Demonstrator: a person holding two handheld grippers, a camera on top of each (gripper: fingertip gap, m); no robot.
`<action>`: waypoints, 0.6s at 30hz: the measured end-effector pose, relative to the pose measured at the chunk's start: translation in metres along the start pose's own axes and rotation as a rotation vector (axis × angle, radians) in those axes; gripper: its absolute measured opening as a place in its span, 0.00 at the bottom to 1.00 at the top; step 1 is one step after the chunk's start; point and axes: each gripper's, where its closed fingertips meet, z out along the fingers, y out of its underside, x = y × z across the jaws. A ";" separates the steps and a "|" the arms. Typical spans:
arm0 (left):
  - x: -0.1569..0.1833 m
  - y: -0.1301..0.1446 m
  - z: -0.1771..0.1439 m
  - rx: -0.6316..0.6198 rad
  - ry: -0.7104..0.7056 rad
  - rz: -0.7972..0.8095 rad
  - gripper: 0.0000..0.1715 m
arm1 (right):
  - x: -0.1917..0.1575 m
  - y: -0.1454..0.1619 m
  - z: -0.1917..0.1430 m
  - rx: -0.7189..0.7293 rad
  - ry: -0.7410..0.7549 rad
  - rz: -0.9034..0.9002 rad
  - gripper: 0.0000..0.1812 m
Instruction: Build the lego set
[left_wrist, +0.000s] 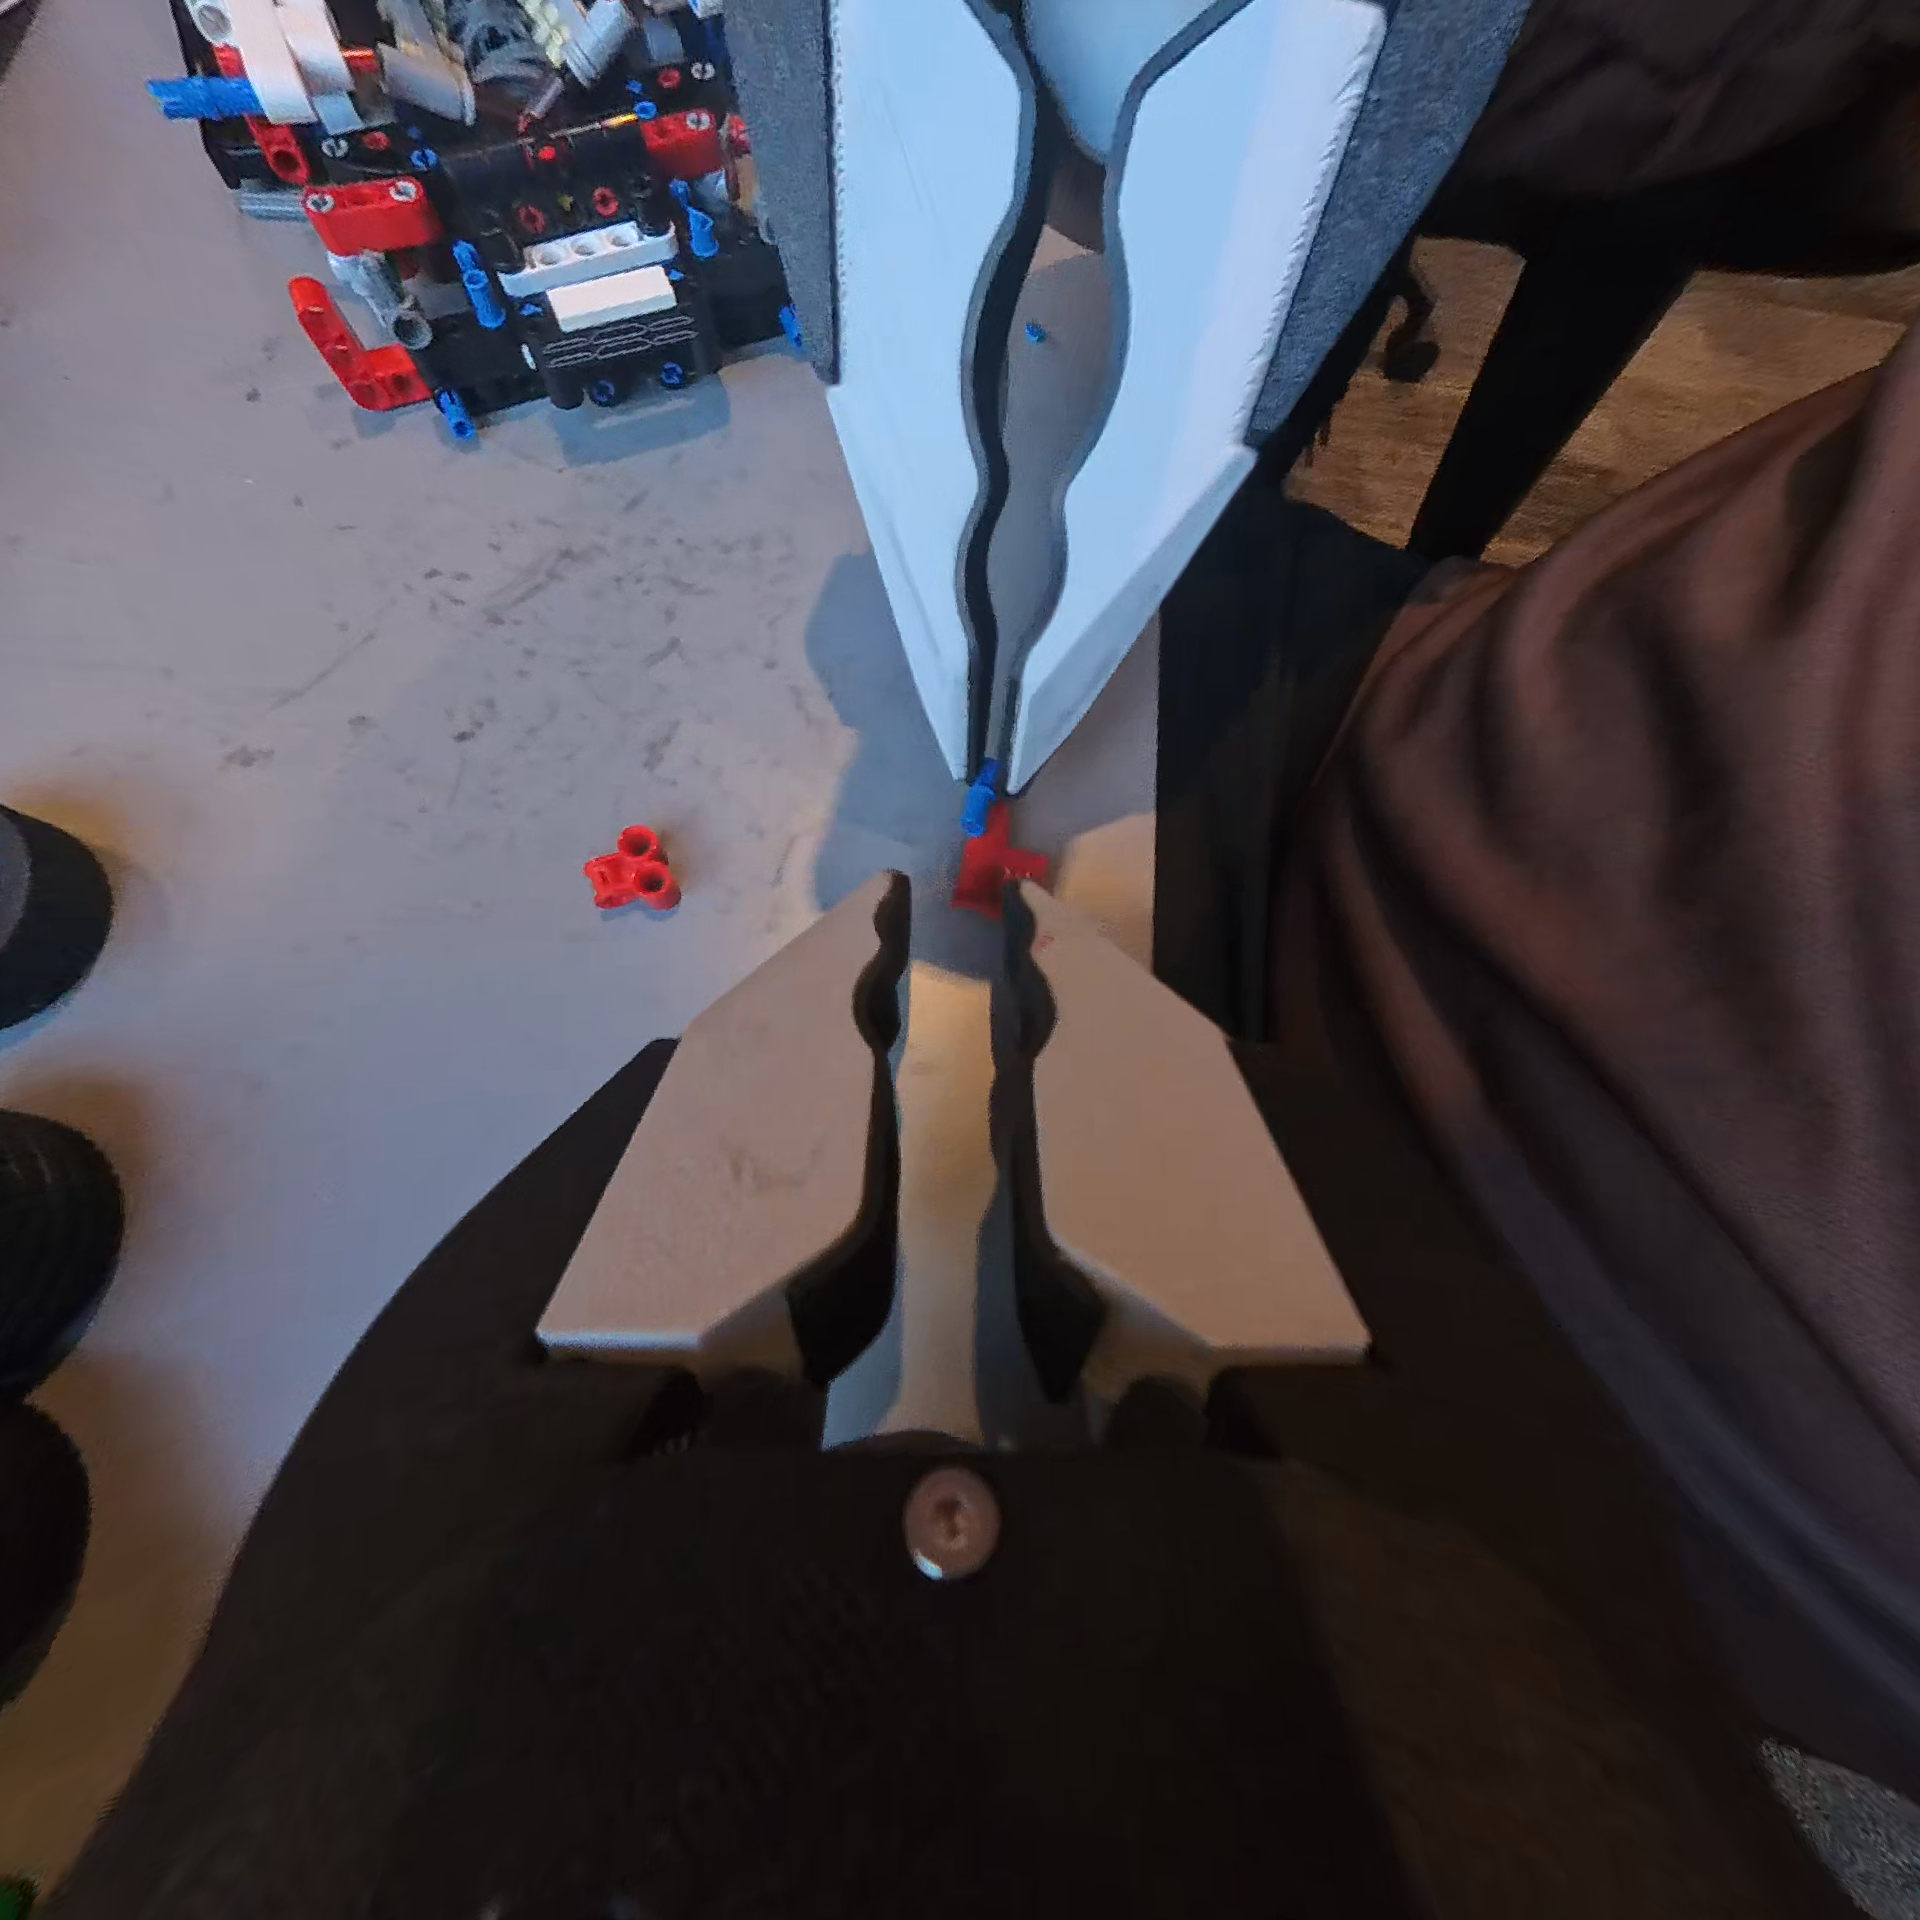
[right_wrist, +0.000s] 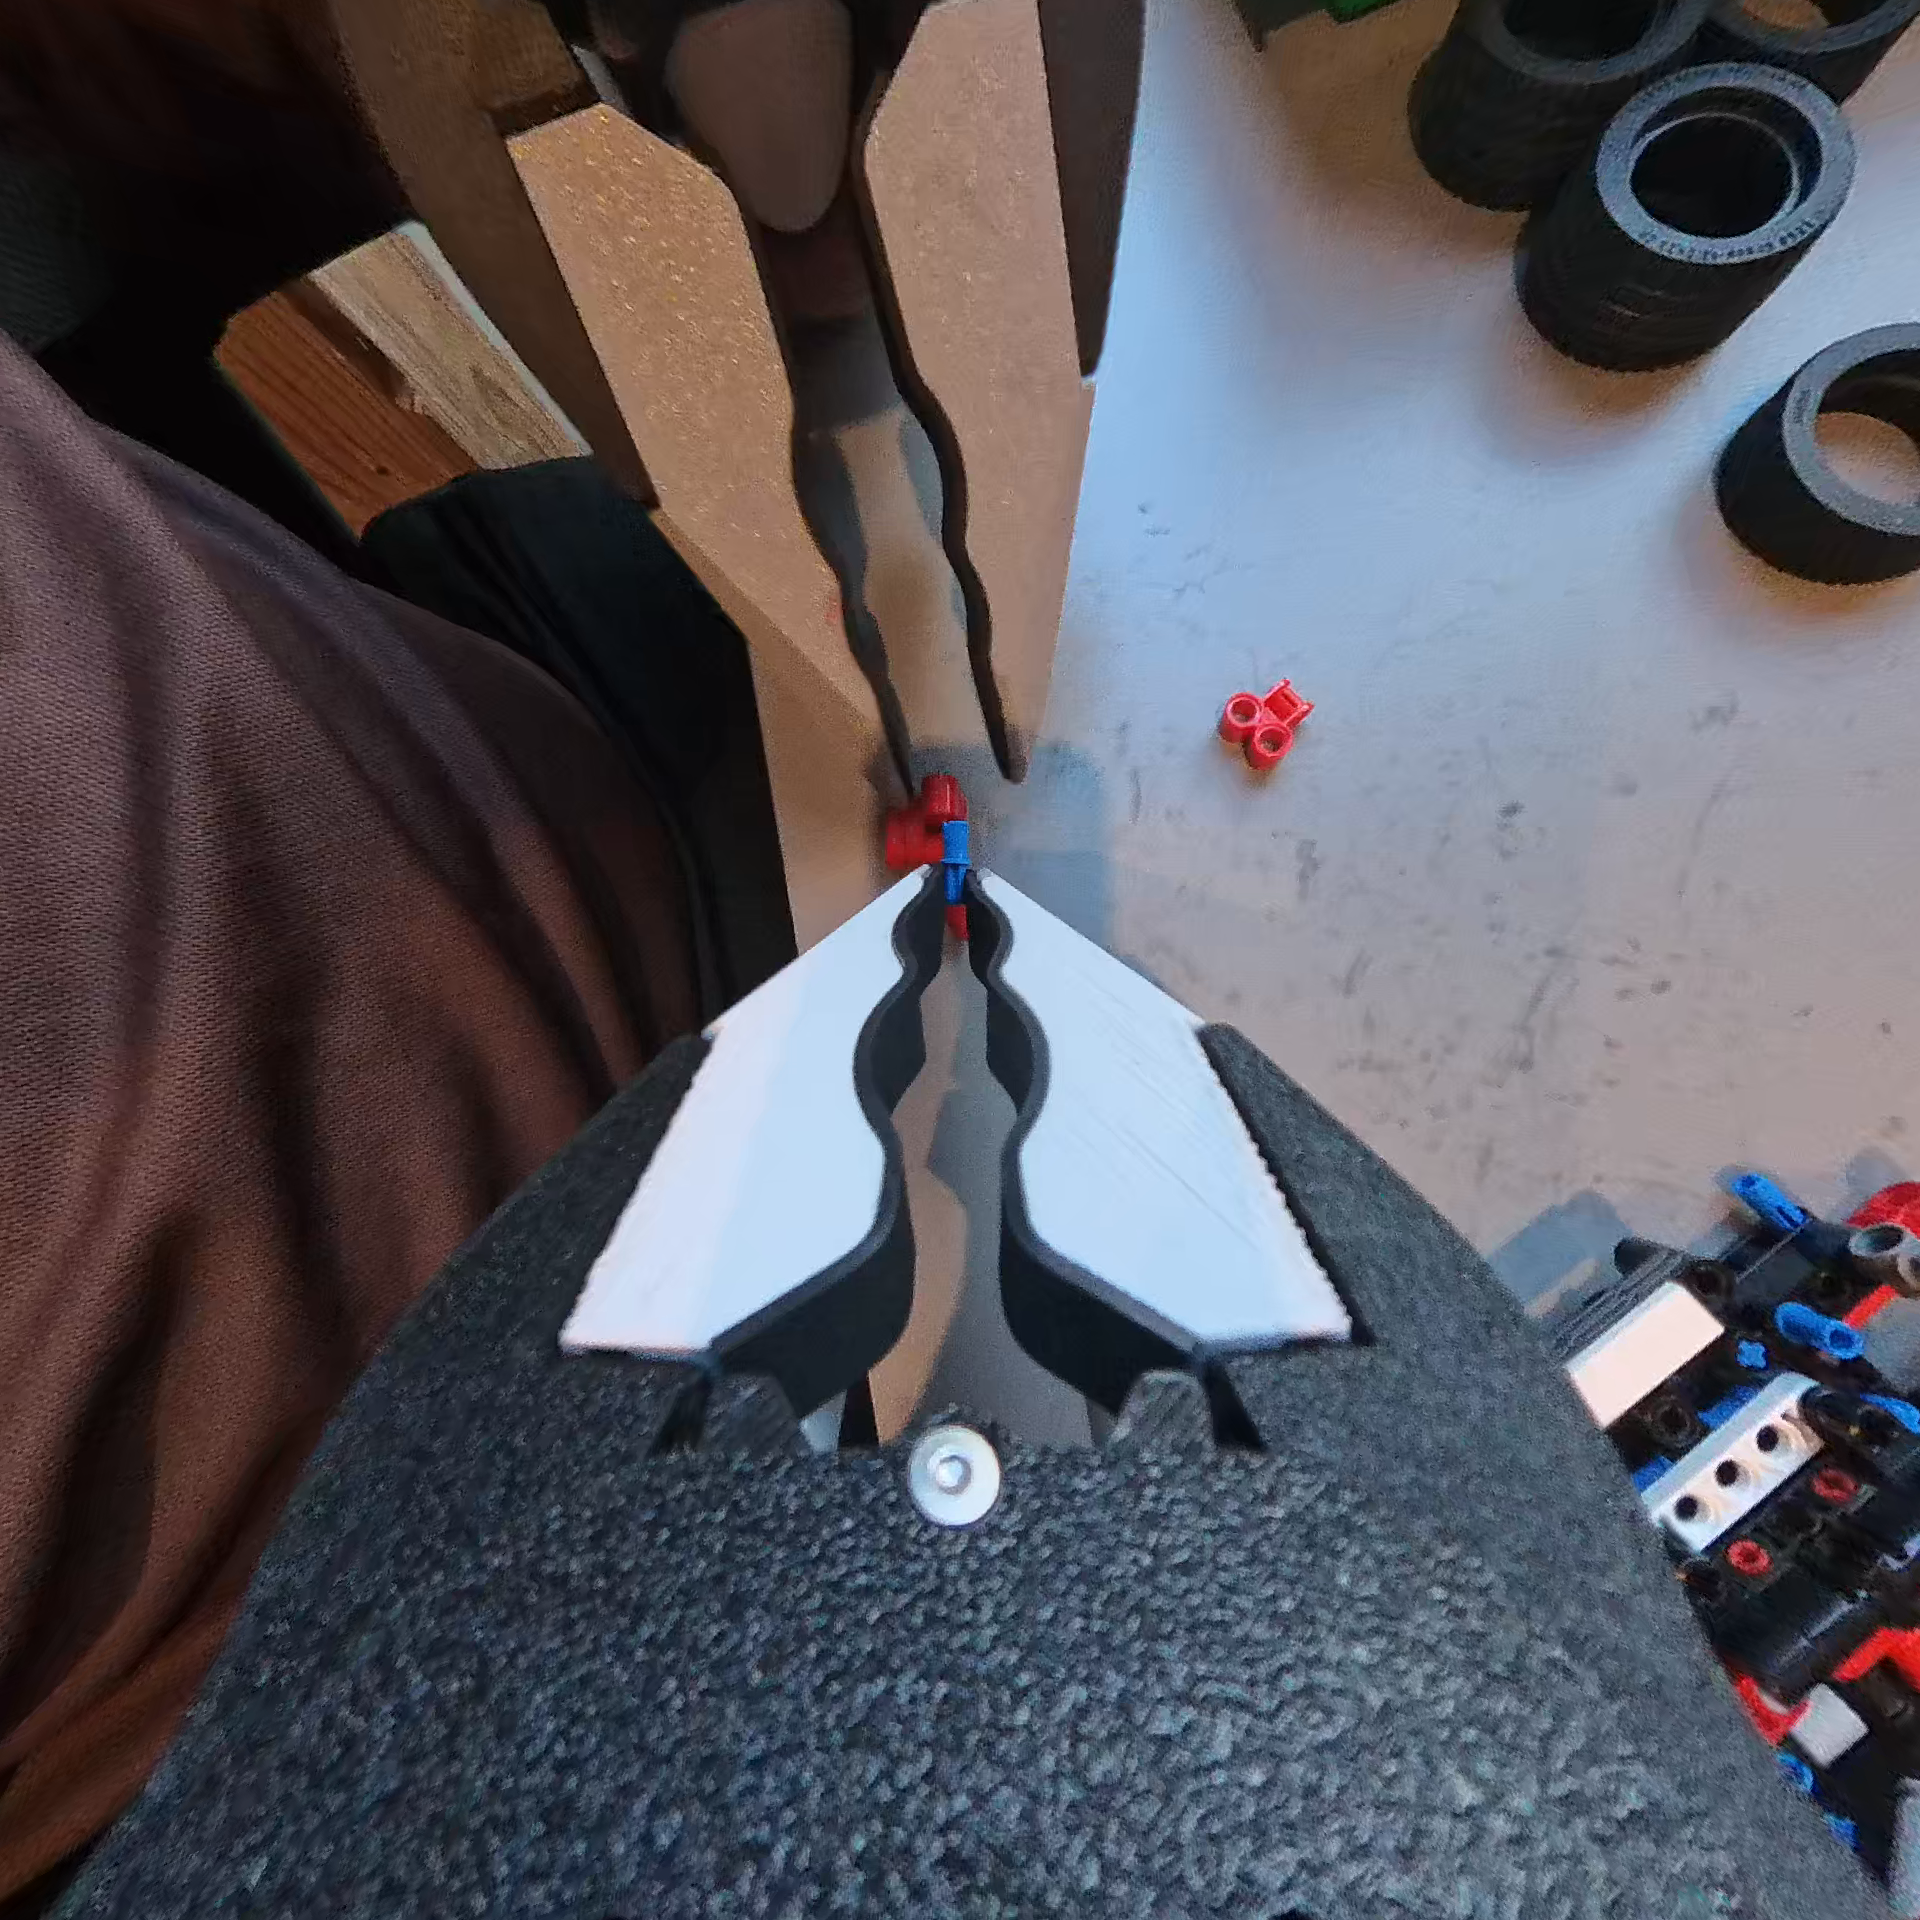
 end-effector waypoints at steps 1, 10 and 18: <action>0.000 0.001 0.001 -0.007 0.010 0.008 0.07 | -0.001 0.000 0.000 -0.001 -0.005 0.000 0.02; 0.005 -0.002 0.005 -0.003 0.080 0.041 0.04 | -0.001 0.005 0.004 -0.047 -0.026 -0.020 0.02; 0.007 -0.003 0.007 0.000 0.090 0.054 0.03 | -0.001 0.005 0.003 -0.077 -0.045 -0.068 0.02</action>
